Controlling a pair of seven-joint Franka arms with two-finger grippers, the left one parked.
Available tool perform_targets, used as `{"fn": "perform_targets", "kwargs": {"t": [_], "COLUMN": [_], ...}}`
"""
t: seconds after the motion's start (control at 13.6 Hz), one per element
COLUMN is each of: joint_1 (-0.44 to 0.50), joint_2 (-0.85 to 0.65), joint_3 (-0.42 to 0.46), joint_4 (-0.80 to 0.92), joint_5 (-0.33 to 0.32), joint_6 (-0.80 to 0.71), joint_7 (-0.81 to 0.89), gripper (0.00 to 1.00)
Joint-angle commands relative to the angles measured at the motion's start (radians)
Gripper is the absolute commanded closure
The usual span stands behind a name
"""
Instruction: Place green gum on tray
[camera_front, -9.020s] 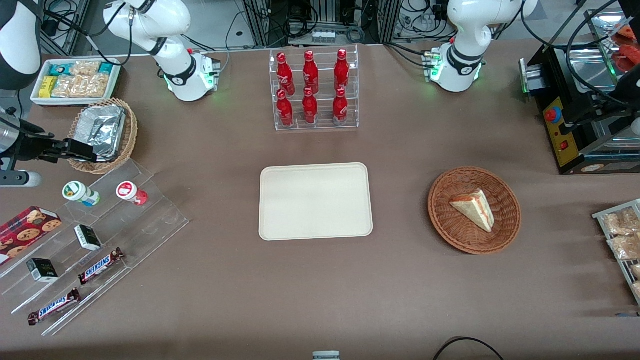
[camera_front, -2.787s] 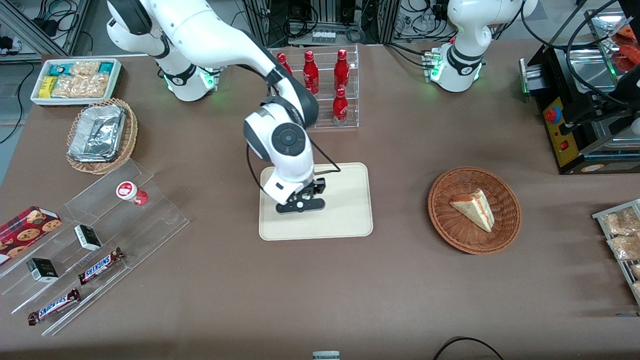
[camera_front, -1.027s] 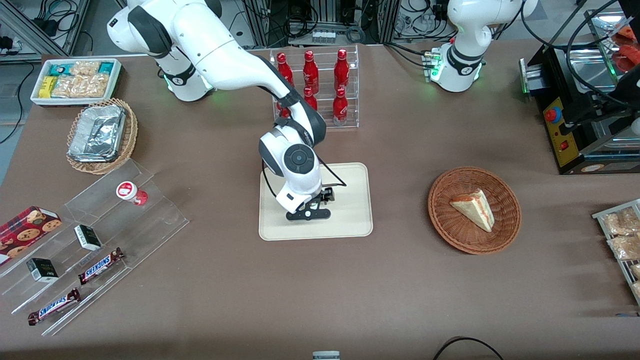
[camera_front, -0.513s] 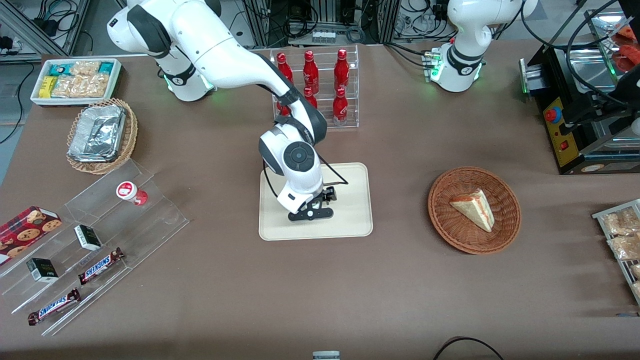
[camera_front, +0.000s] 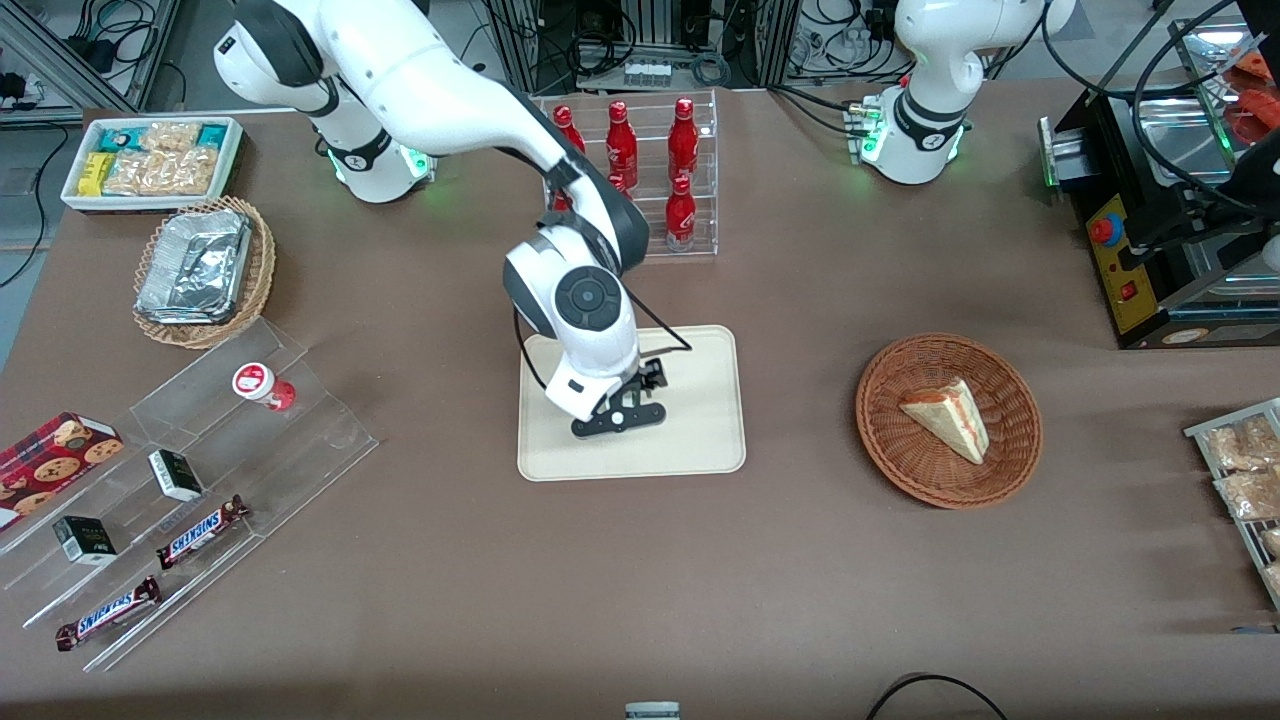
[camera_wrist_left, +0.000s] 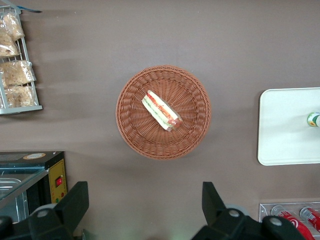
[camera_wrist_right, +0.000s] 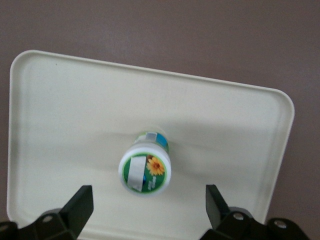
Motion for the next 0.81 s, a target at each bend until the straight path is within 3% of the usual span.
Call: {"fn": "perform_targets", "kwargs": {"t": [0.0, 0.73], "joint_1": [-0.01, -0.166], "joint_2": [-0.1, -0.292], "joint_3": [-0.007, -0.005], "joint_4": [-0.003, -0.01], "joint_5": [0.015, 0.008], "joint_6": [-0.152, -0.429], "joint_7": [-0.076, -0.284], "gripper": [0.0, 0.0]}}
